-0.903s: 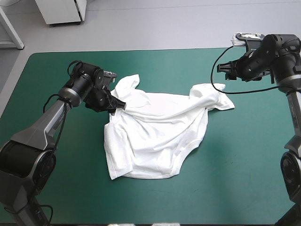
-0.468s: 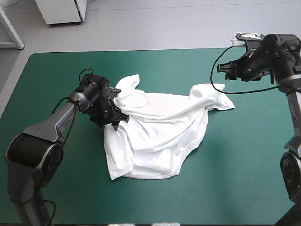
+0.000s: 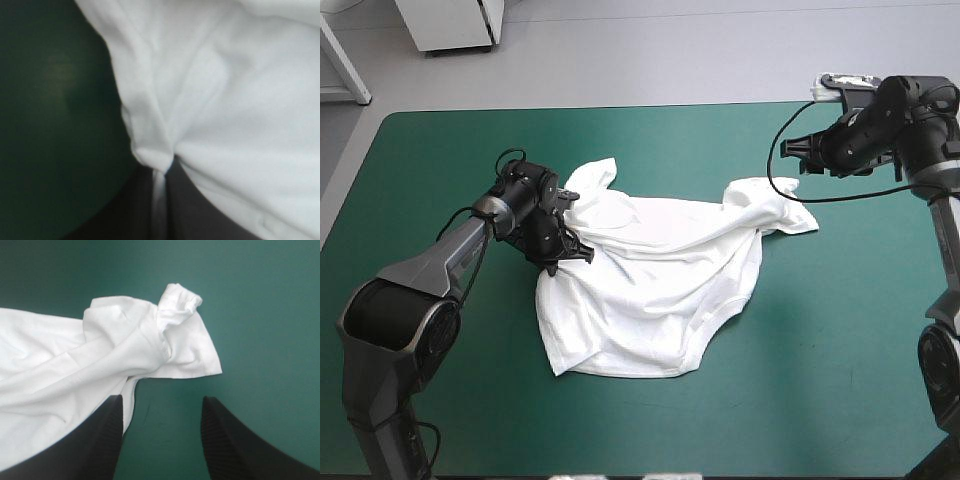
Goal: Fold the cloth
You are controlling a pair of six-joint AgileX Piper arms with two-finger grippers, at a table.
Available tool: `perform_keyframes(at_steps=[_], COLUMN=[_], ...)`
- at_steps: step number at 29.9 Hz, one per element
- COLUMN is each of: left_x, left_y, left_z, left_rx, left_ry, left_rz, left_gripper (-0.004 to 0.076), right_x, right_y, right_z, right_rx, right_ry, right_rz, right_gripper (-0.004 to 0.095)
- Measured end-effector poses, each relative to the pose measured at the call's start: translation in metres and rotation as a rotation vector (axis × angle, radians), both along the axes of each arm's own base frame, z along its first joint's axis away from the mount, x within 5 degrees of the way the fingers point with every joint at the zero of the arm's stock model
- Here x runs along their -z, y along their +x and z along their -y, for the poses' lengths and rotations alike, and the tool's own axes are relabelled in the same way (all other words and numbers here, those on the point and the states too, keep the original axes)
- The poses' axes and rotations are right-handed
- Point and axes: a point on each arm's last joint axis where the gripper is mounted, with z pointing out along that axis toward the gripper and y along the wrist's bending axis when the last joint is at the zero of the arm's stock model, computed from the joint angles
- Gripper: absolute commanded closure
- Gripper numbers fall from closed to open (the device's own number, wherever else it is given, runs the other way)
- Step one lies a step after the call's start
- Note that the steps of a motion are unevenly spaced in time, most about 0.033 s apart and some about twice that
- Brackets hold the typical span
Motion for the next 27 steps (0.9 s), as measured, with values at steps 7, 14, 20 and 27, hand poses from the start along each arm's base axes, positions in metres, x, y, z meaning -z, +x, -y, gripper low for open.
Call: perform_keyframes(at_steps=[7,14,20,27], left_x=[0.0,0.0,0.0,0.0], left_y=[0.001,0.001,0.001,0.001], left_z=[-0.002,-0.002,-0.002,-0.002], left_rx=[0.01,0.01,0.013,0.023], left_ry=[0.026,0.024,0.023,0.023], left_rz=[0.011,0.013,0.012,0.012], left_gripper=[0.0733,0.0733,0.0733,0.0733], right_x=[0.055,0.096,0.126,0.144], right_y=[-0.013,0.001,0.02,0.037], right_z=[-0.018,-0.039,-0.018,0.015], right_rx=[-0.106,-0.157,-0.077,0.007], right_ry=[-0.004,-0.014,-0.062,-0.074], right_rz=[-0.175,-0.208,-0.247,-0.235], right_gripper=[0.0407,0.0362,0.0353,0.0352])
